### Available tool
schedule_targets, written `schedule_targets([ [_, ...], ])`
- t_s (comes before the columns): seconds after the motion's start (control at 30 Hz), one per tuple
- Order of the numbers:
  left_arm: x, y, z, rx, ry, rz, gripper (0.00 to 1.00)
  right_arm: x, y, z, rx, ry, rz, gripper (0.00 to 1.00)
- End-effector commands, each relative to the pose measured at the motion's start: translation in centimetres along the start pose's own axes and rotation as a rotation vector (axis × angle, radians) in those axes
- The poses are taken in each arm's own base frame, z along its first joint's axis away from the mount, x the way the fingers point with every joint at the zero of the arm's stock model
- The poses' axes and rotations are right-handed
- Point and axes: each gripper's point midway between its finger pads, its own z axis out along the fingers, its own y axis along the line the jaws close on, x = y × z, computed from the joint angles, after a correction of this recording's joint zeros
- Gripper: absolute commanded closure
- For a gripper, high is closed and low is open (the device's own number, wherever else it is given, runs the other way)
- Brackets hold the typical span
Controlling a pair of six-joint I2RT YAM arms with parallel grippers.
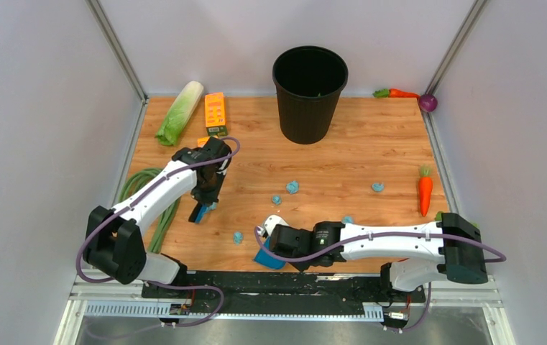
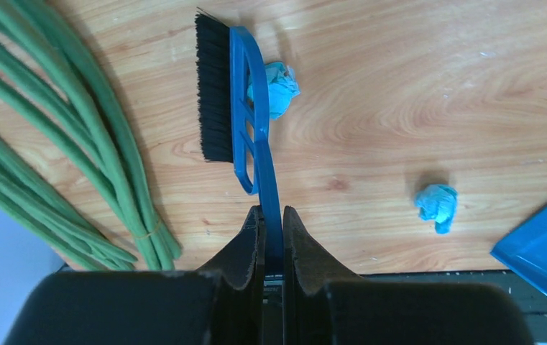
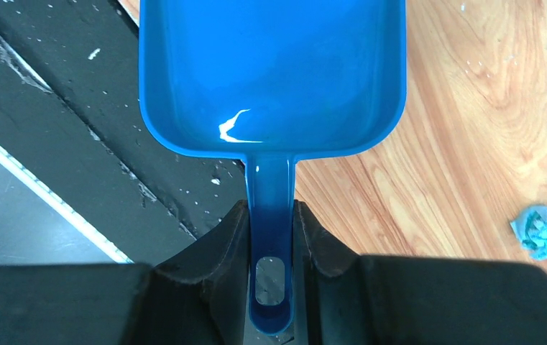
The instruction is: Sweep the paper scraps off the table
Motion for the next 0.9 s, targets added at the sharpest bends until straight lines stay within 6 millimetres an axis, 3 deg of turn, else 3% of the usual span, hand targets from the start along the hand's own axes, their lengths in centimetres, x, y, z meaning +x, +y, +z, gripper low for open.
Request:
schedule_targets([
  [0.0, 0.2, -4.5, -0.9, 0.213, -0.003, 0.065, 1.00, -1.7, 1.6, 0.7, -0.075, -0.068, -0.047, 1.00],
  [0.33, 0.5, -7.4, -1.4, 0.323, -0.010, 0.148, 1.00, -3.6, 2.3, 2.0, -0.084, -0.125, -0.007, 1.00],
  [0.87, 2.2, -9.7, -2.8, 0.435, 0.001, 0.175, 1.00, -4.5, 1.2, 3.7, -0.081, -0.117, 0.121, 1.00],
])
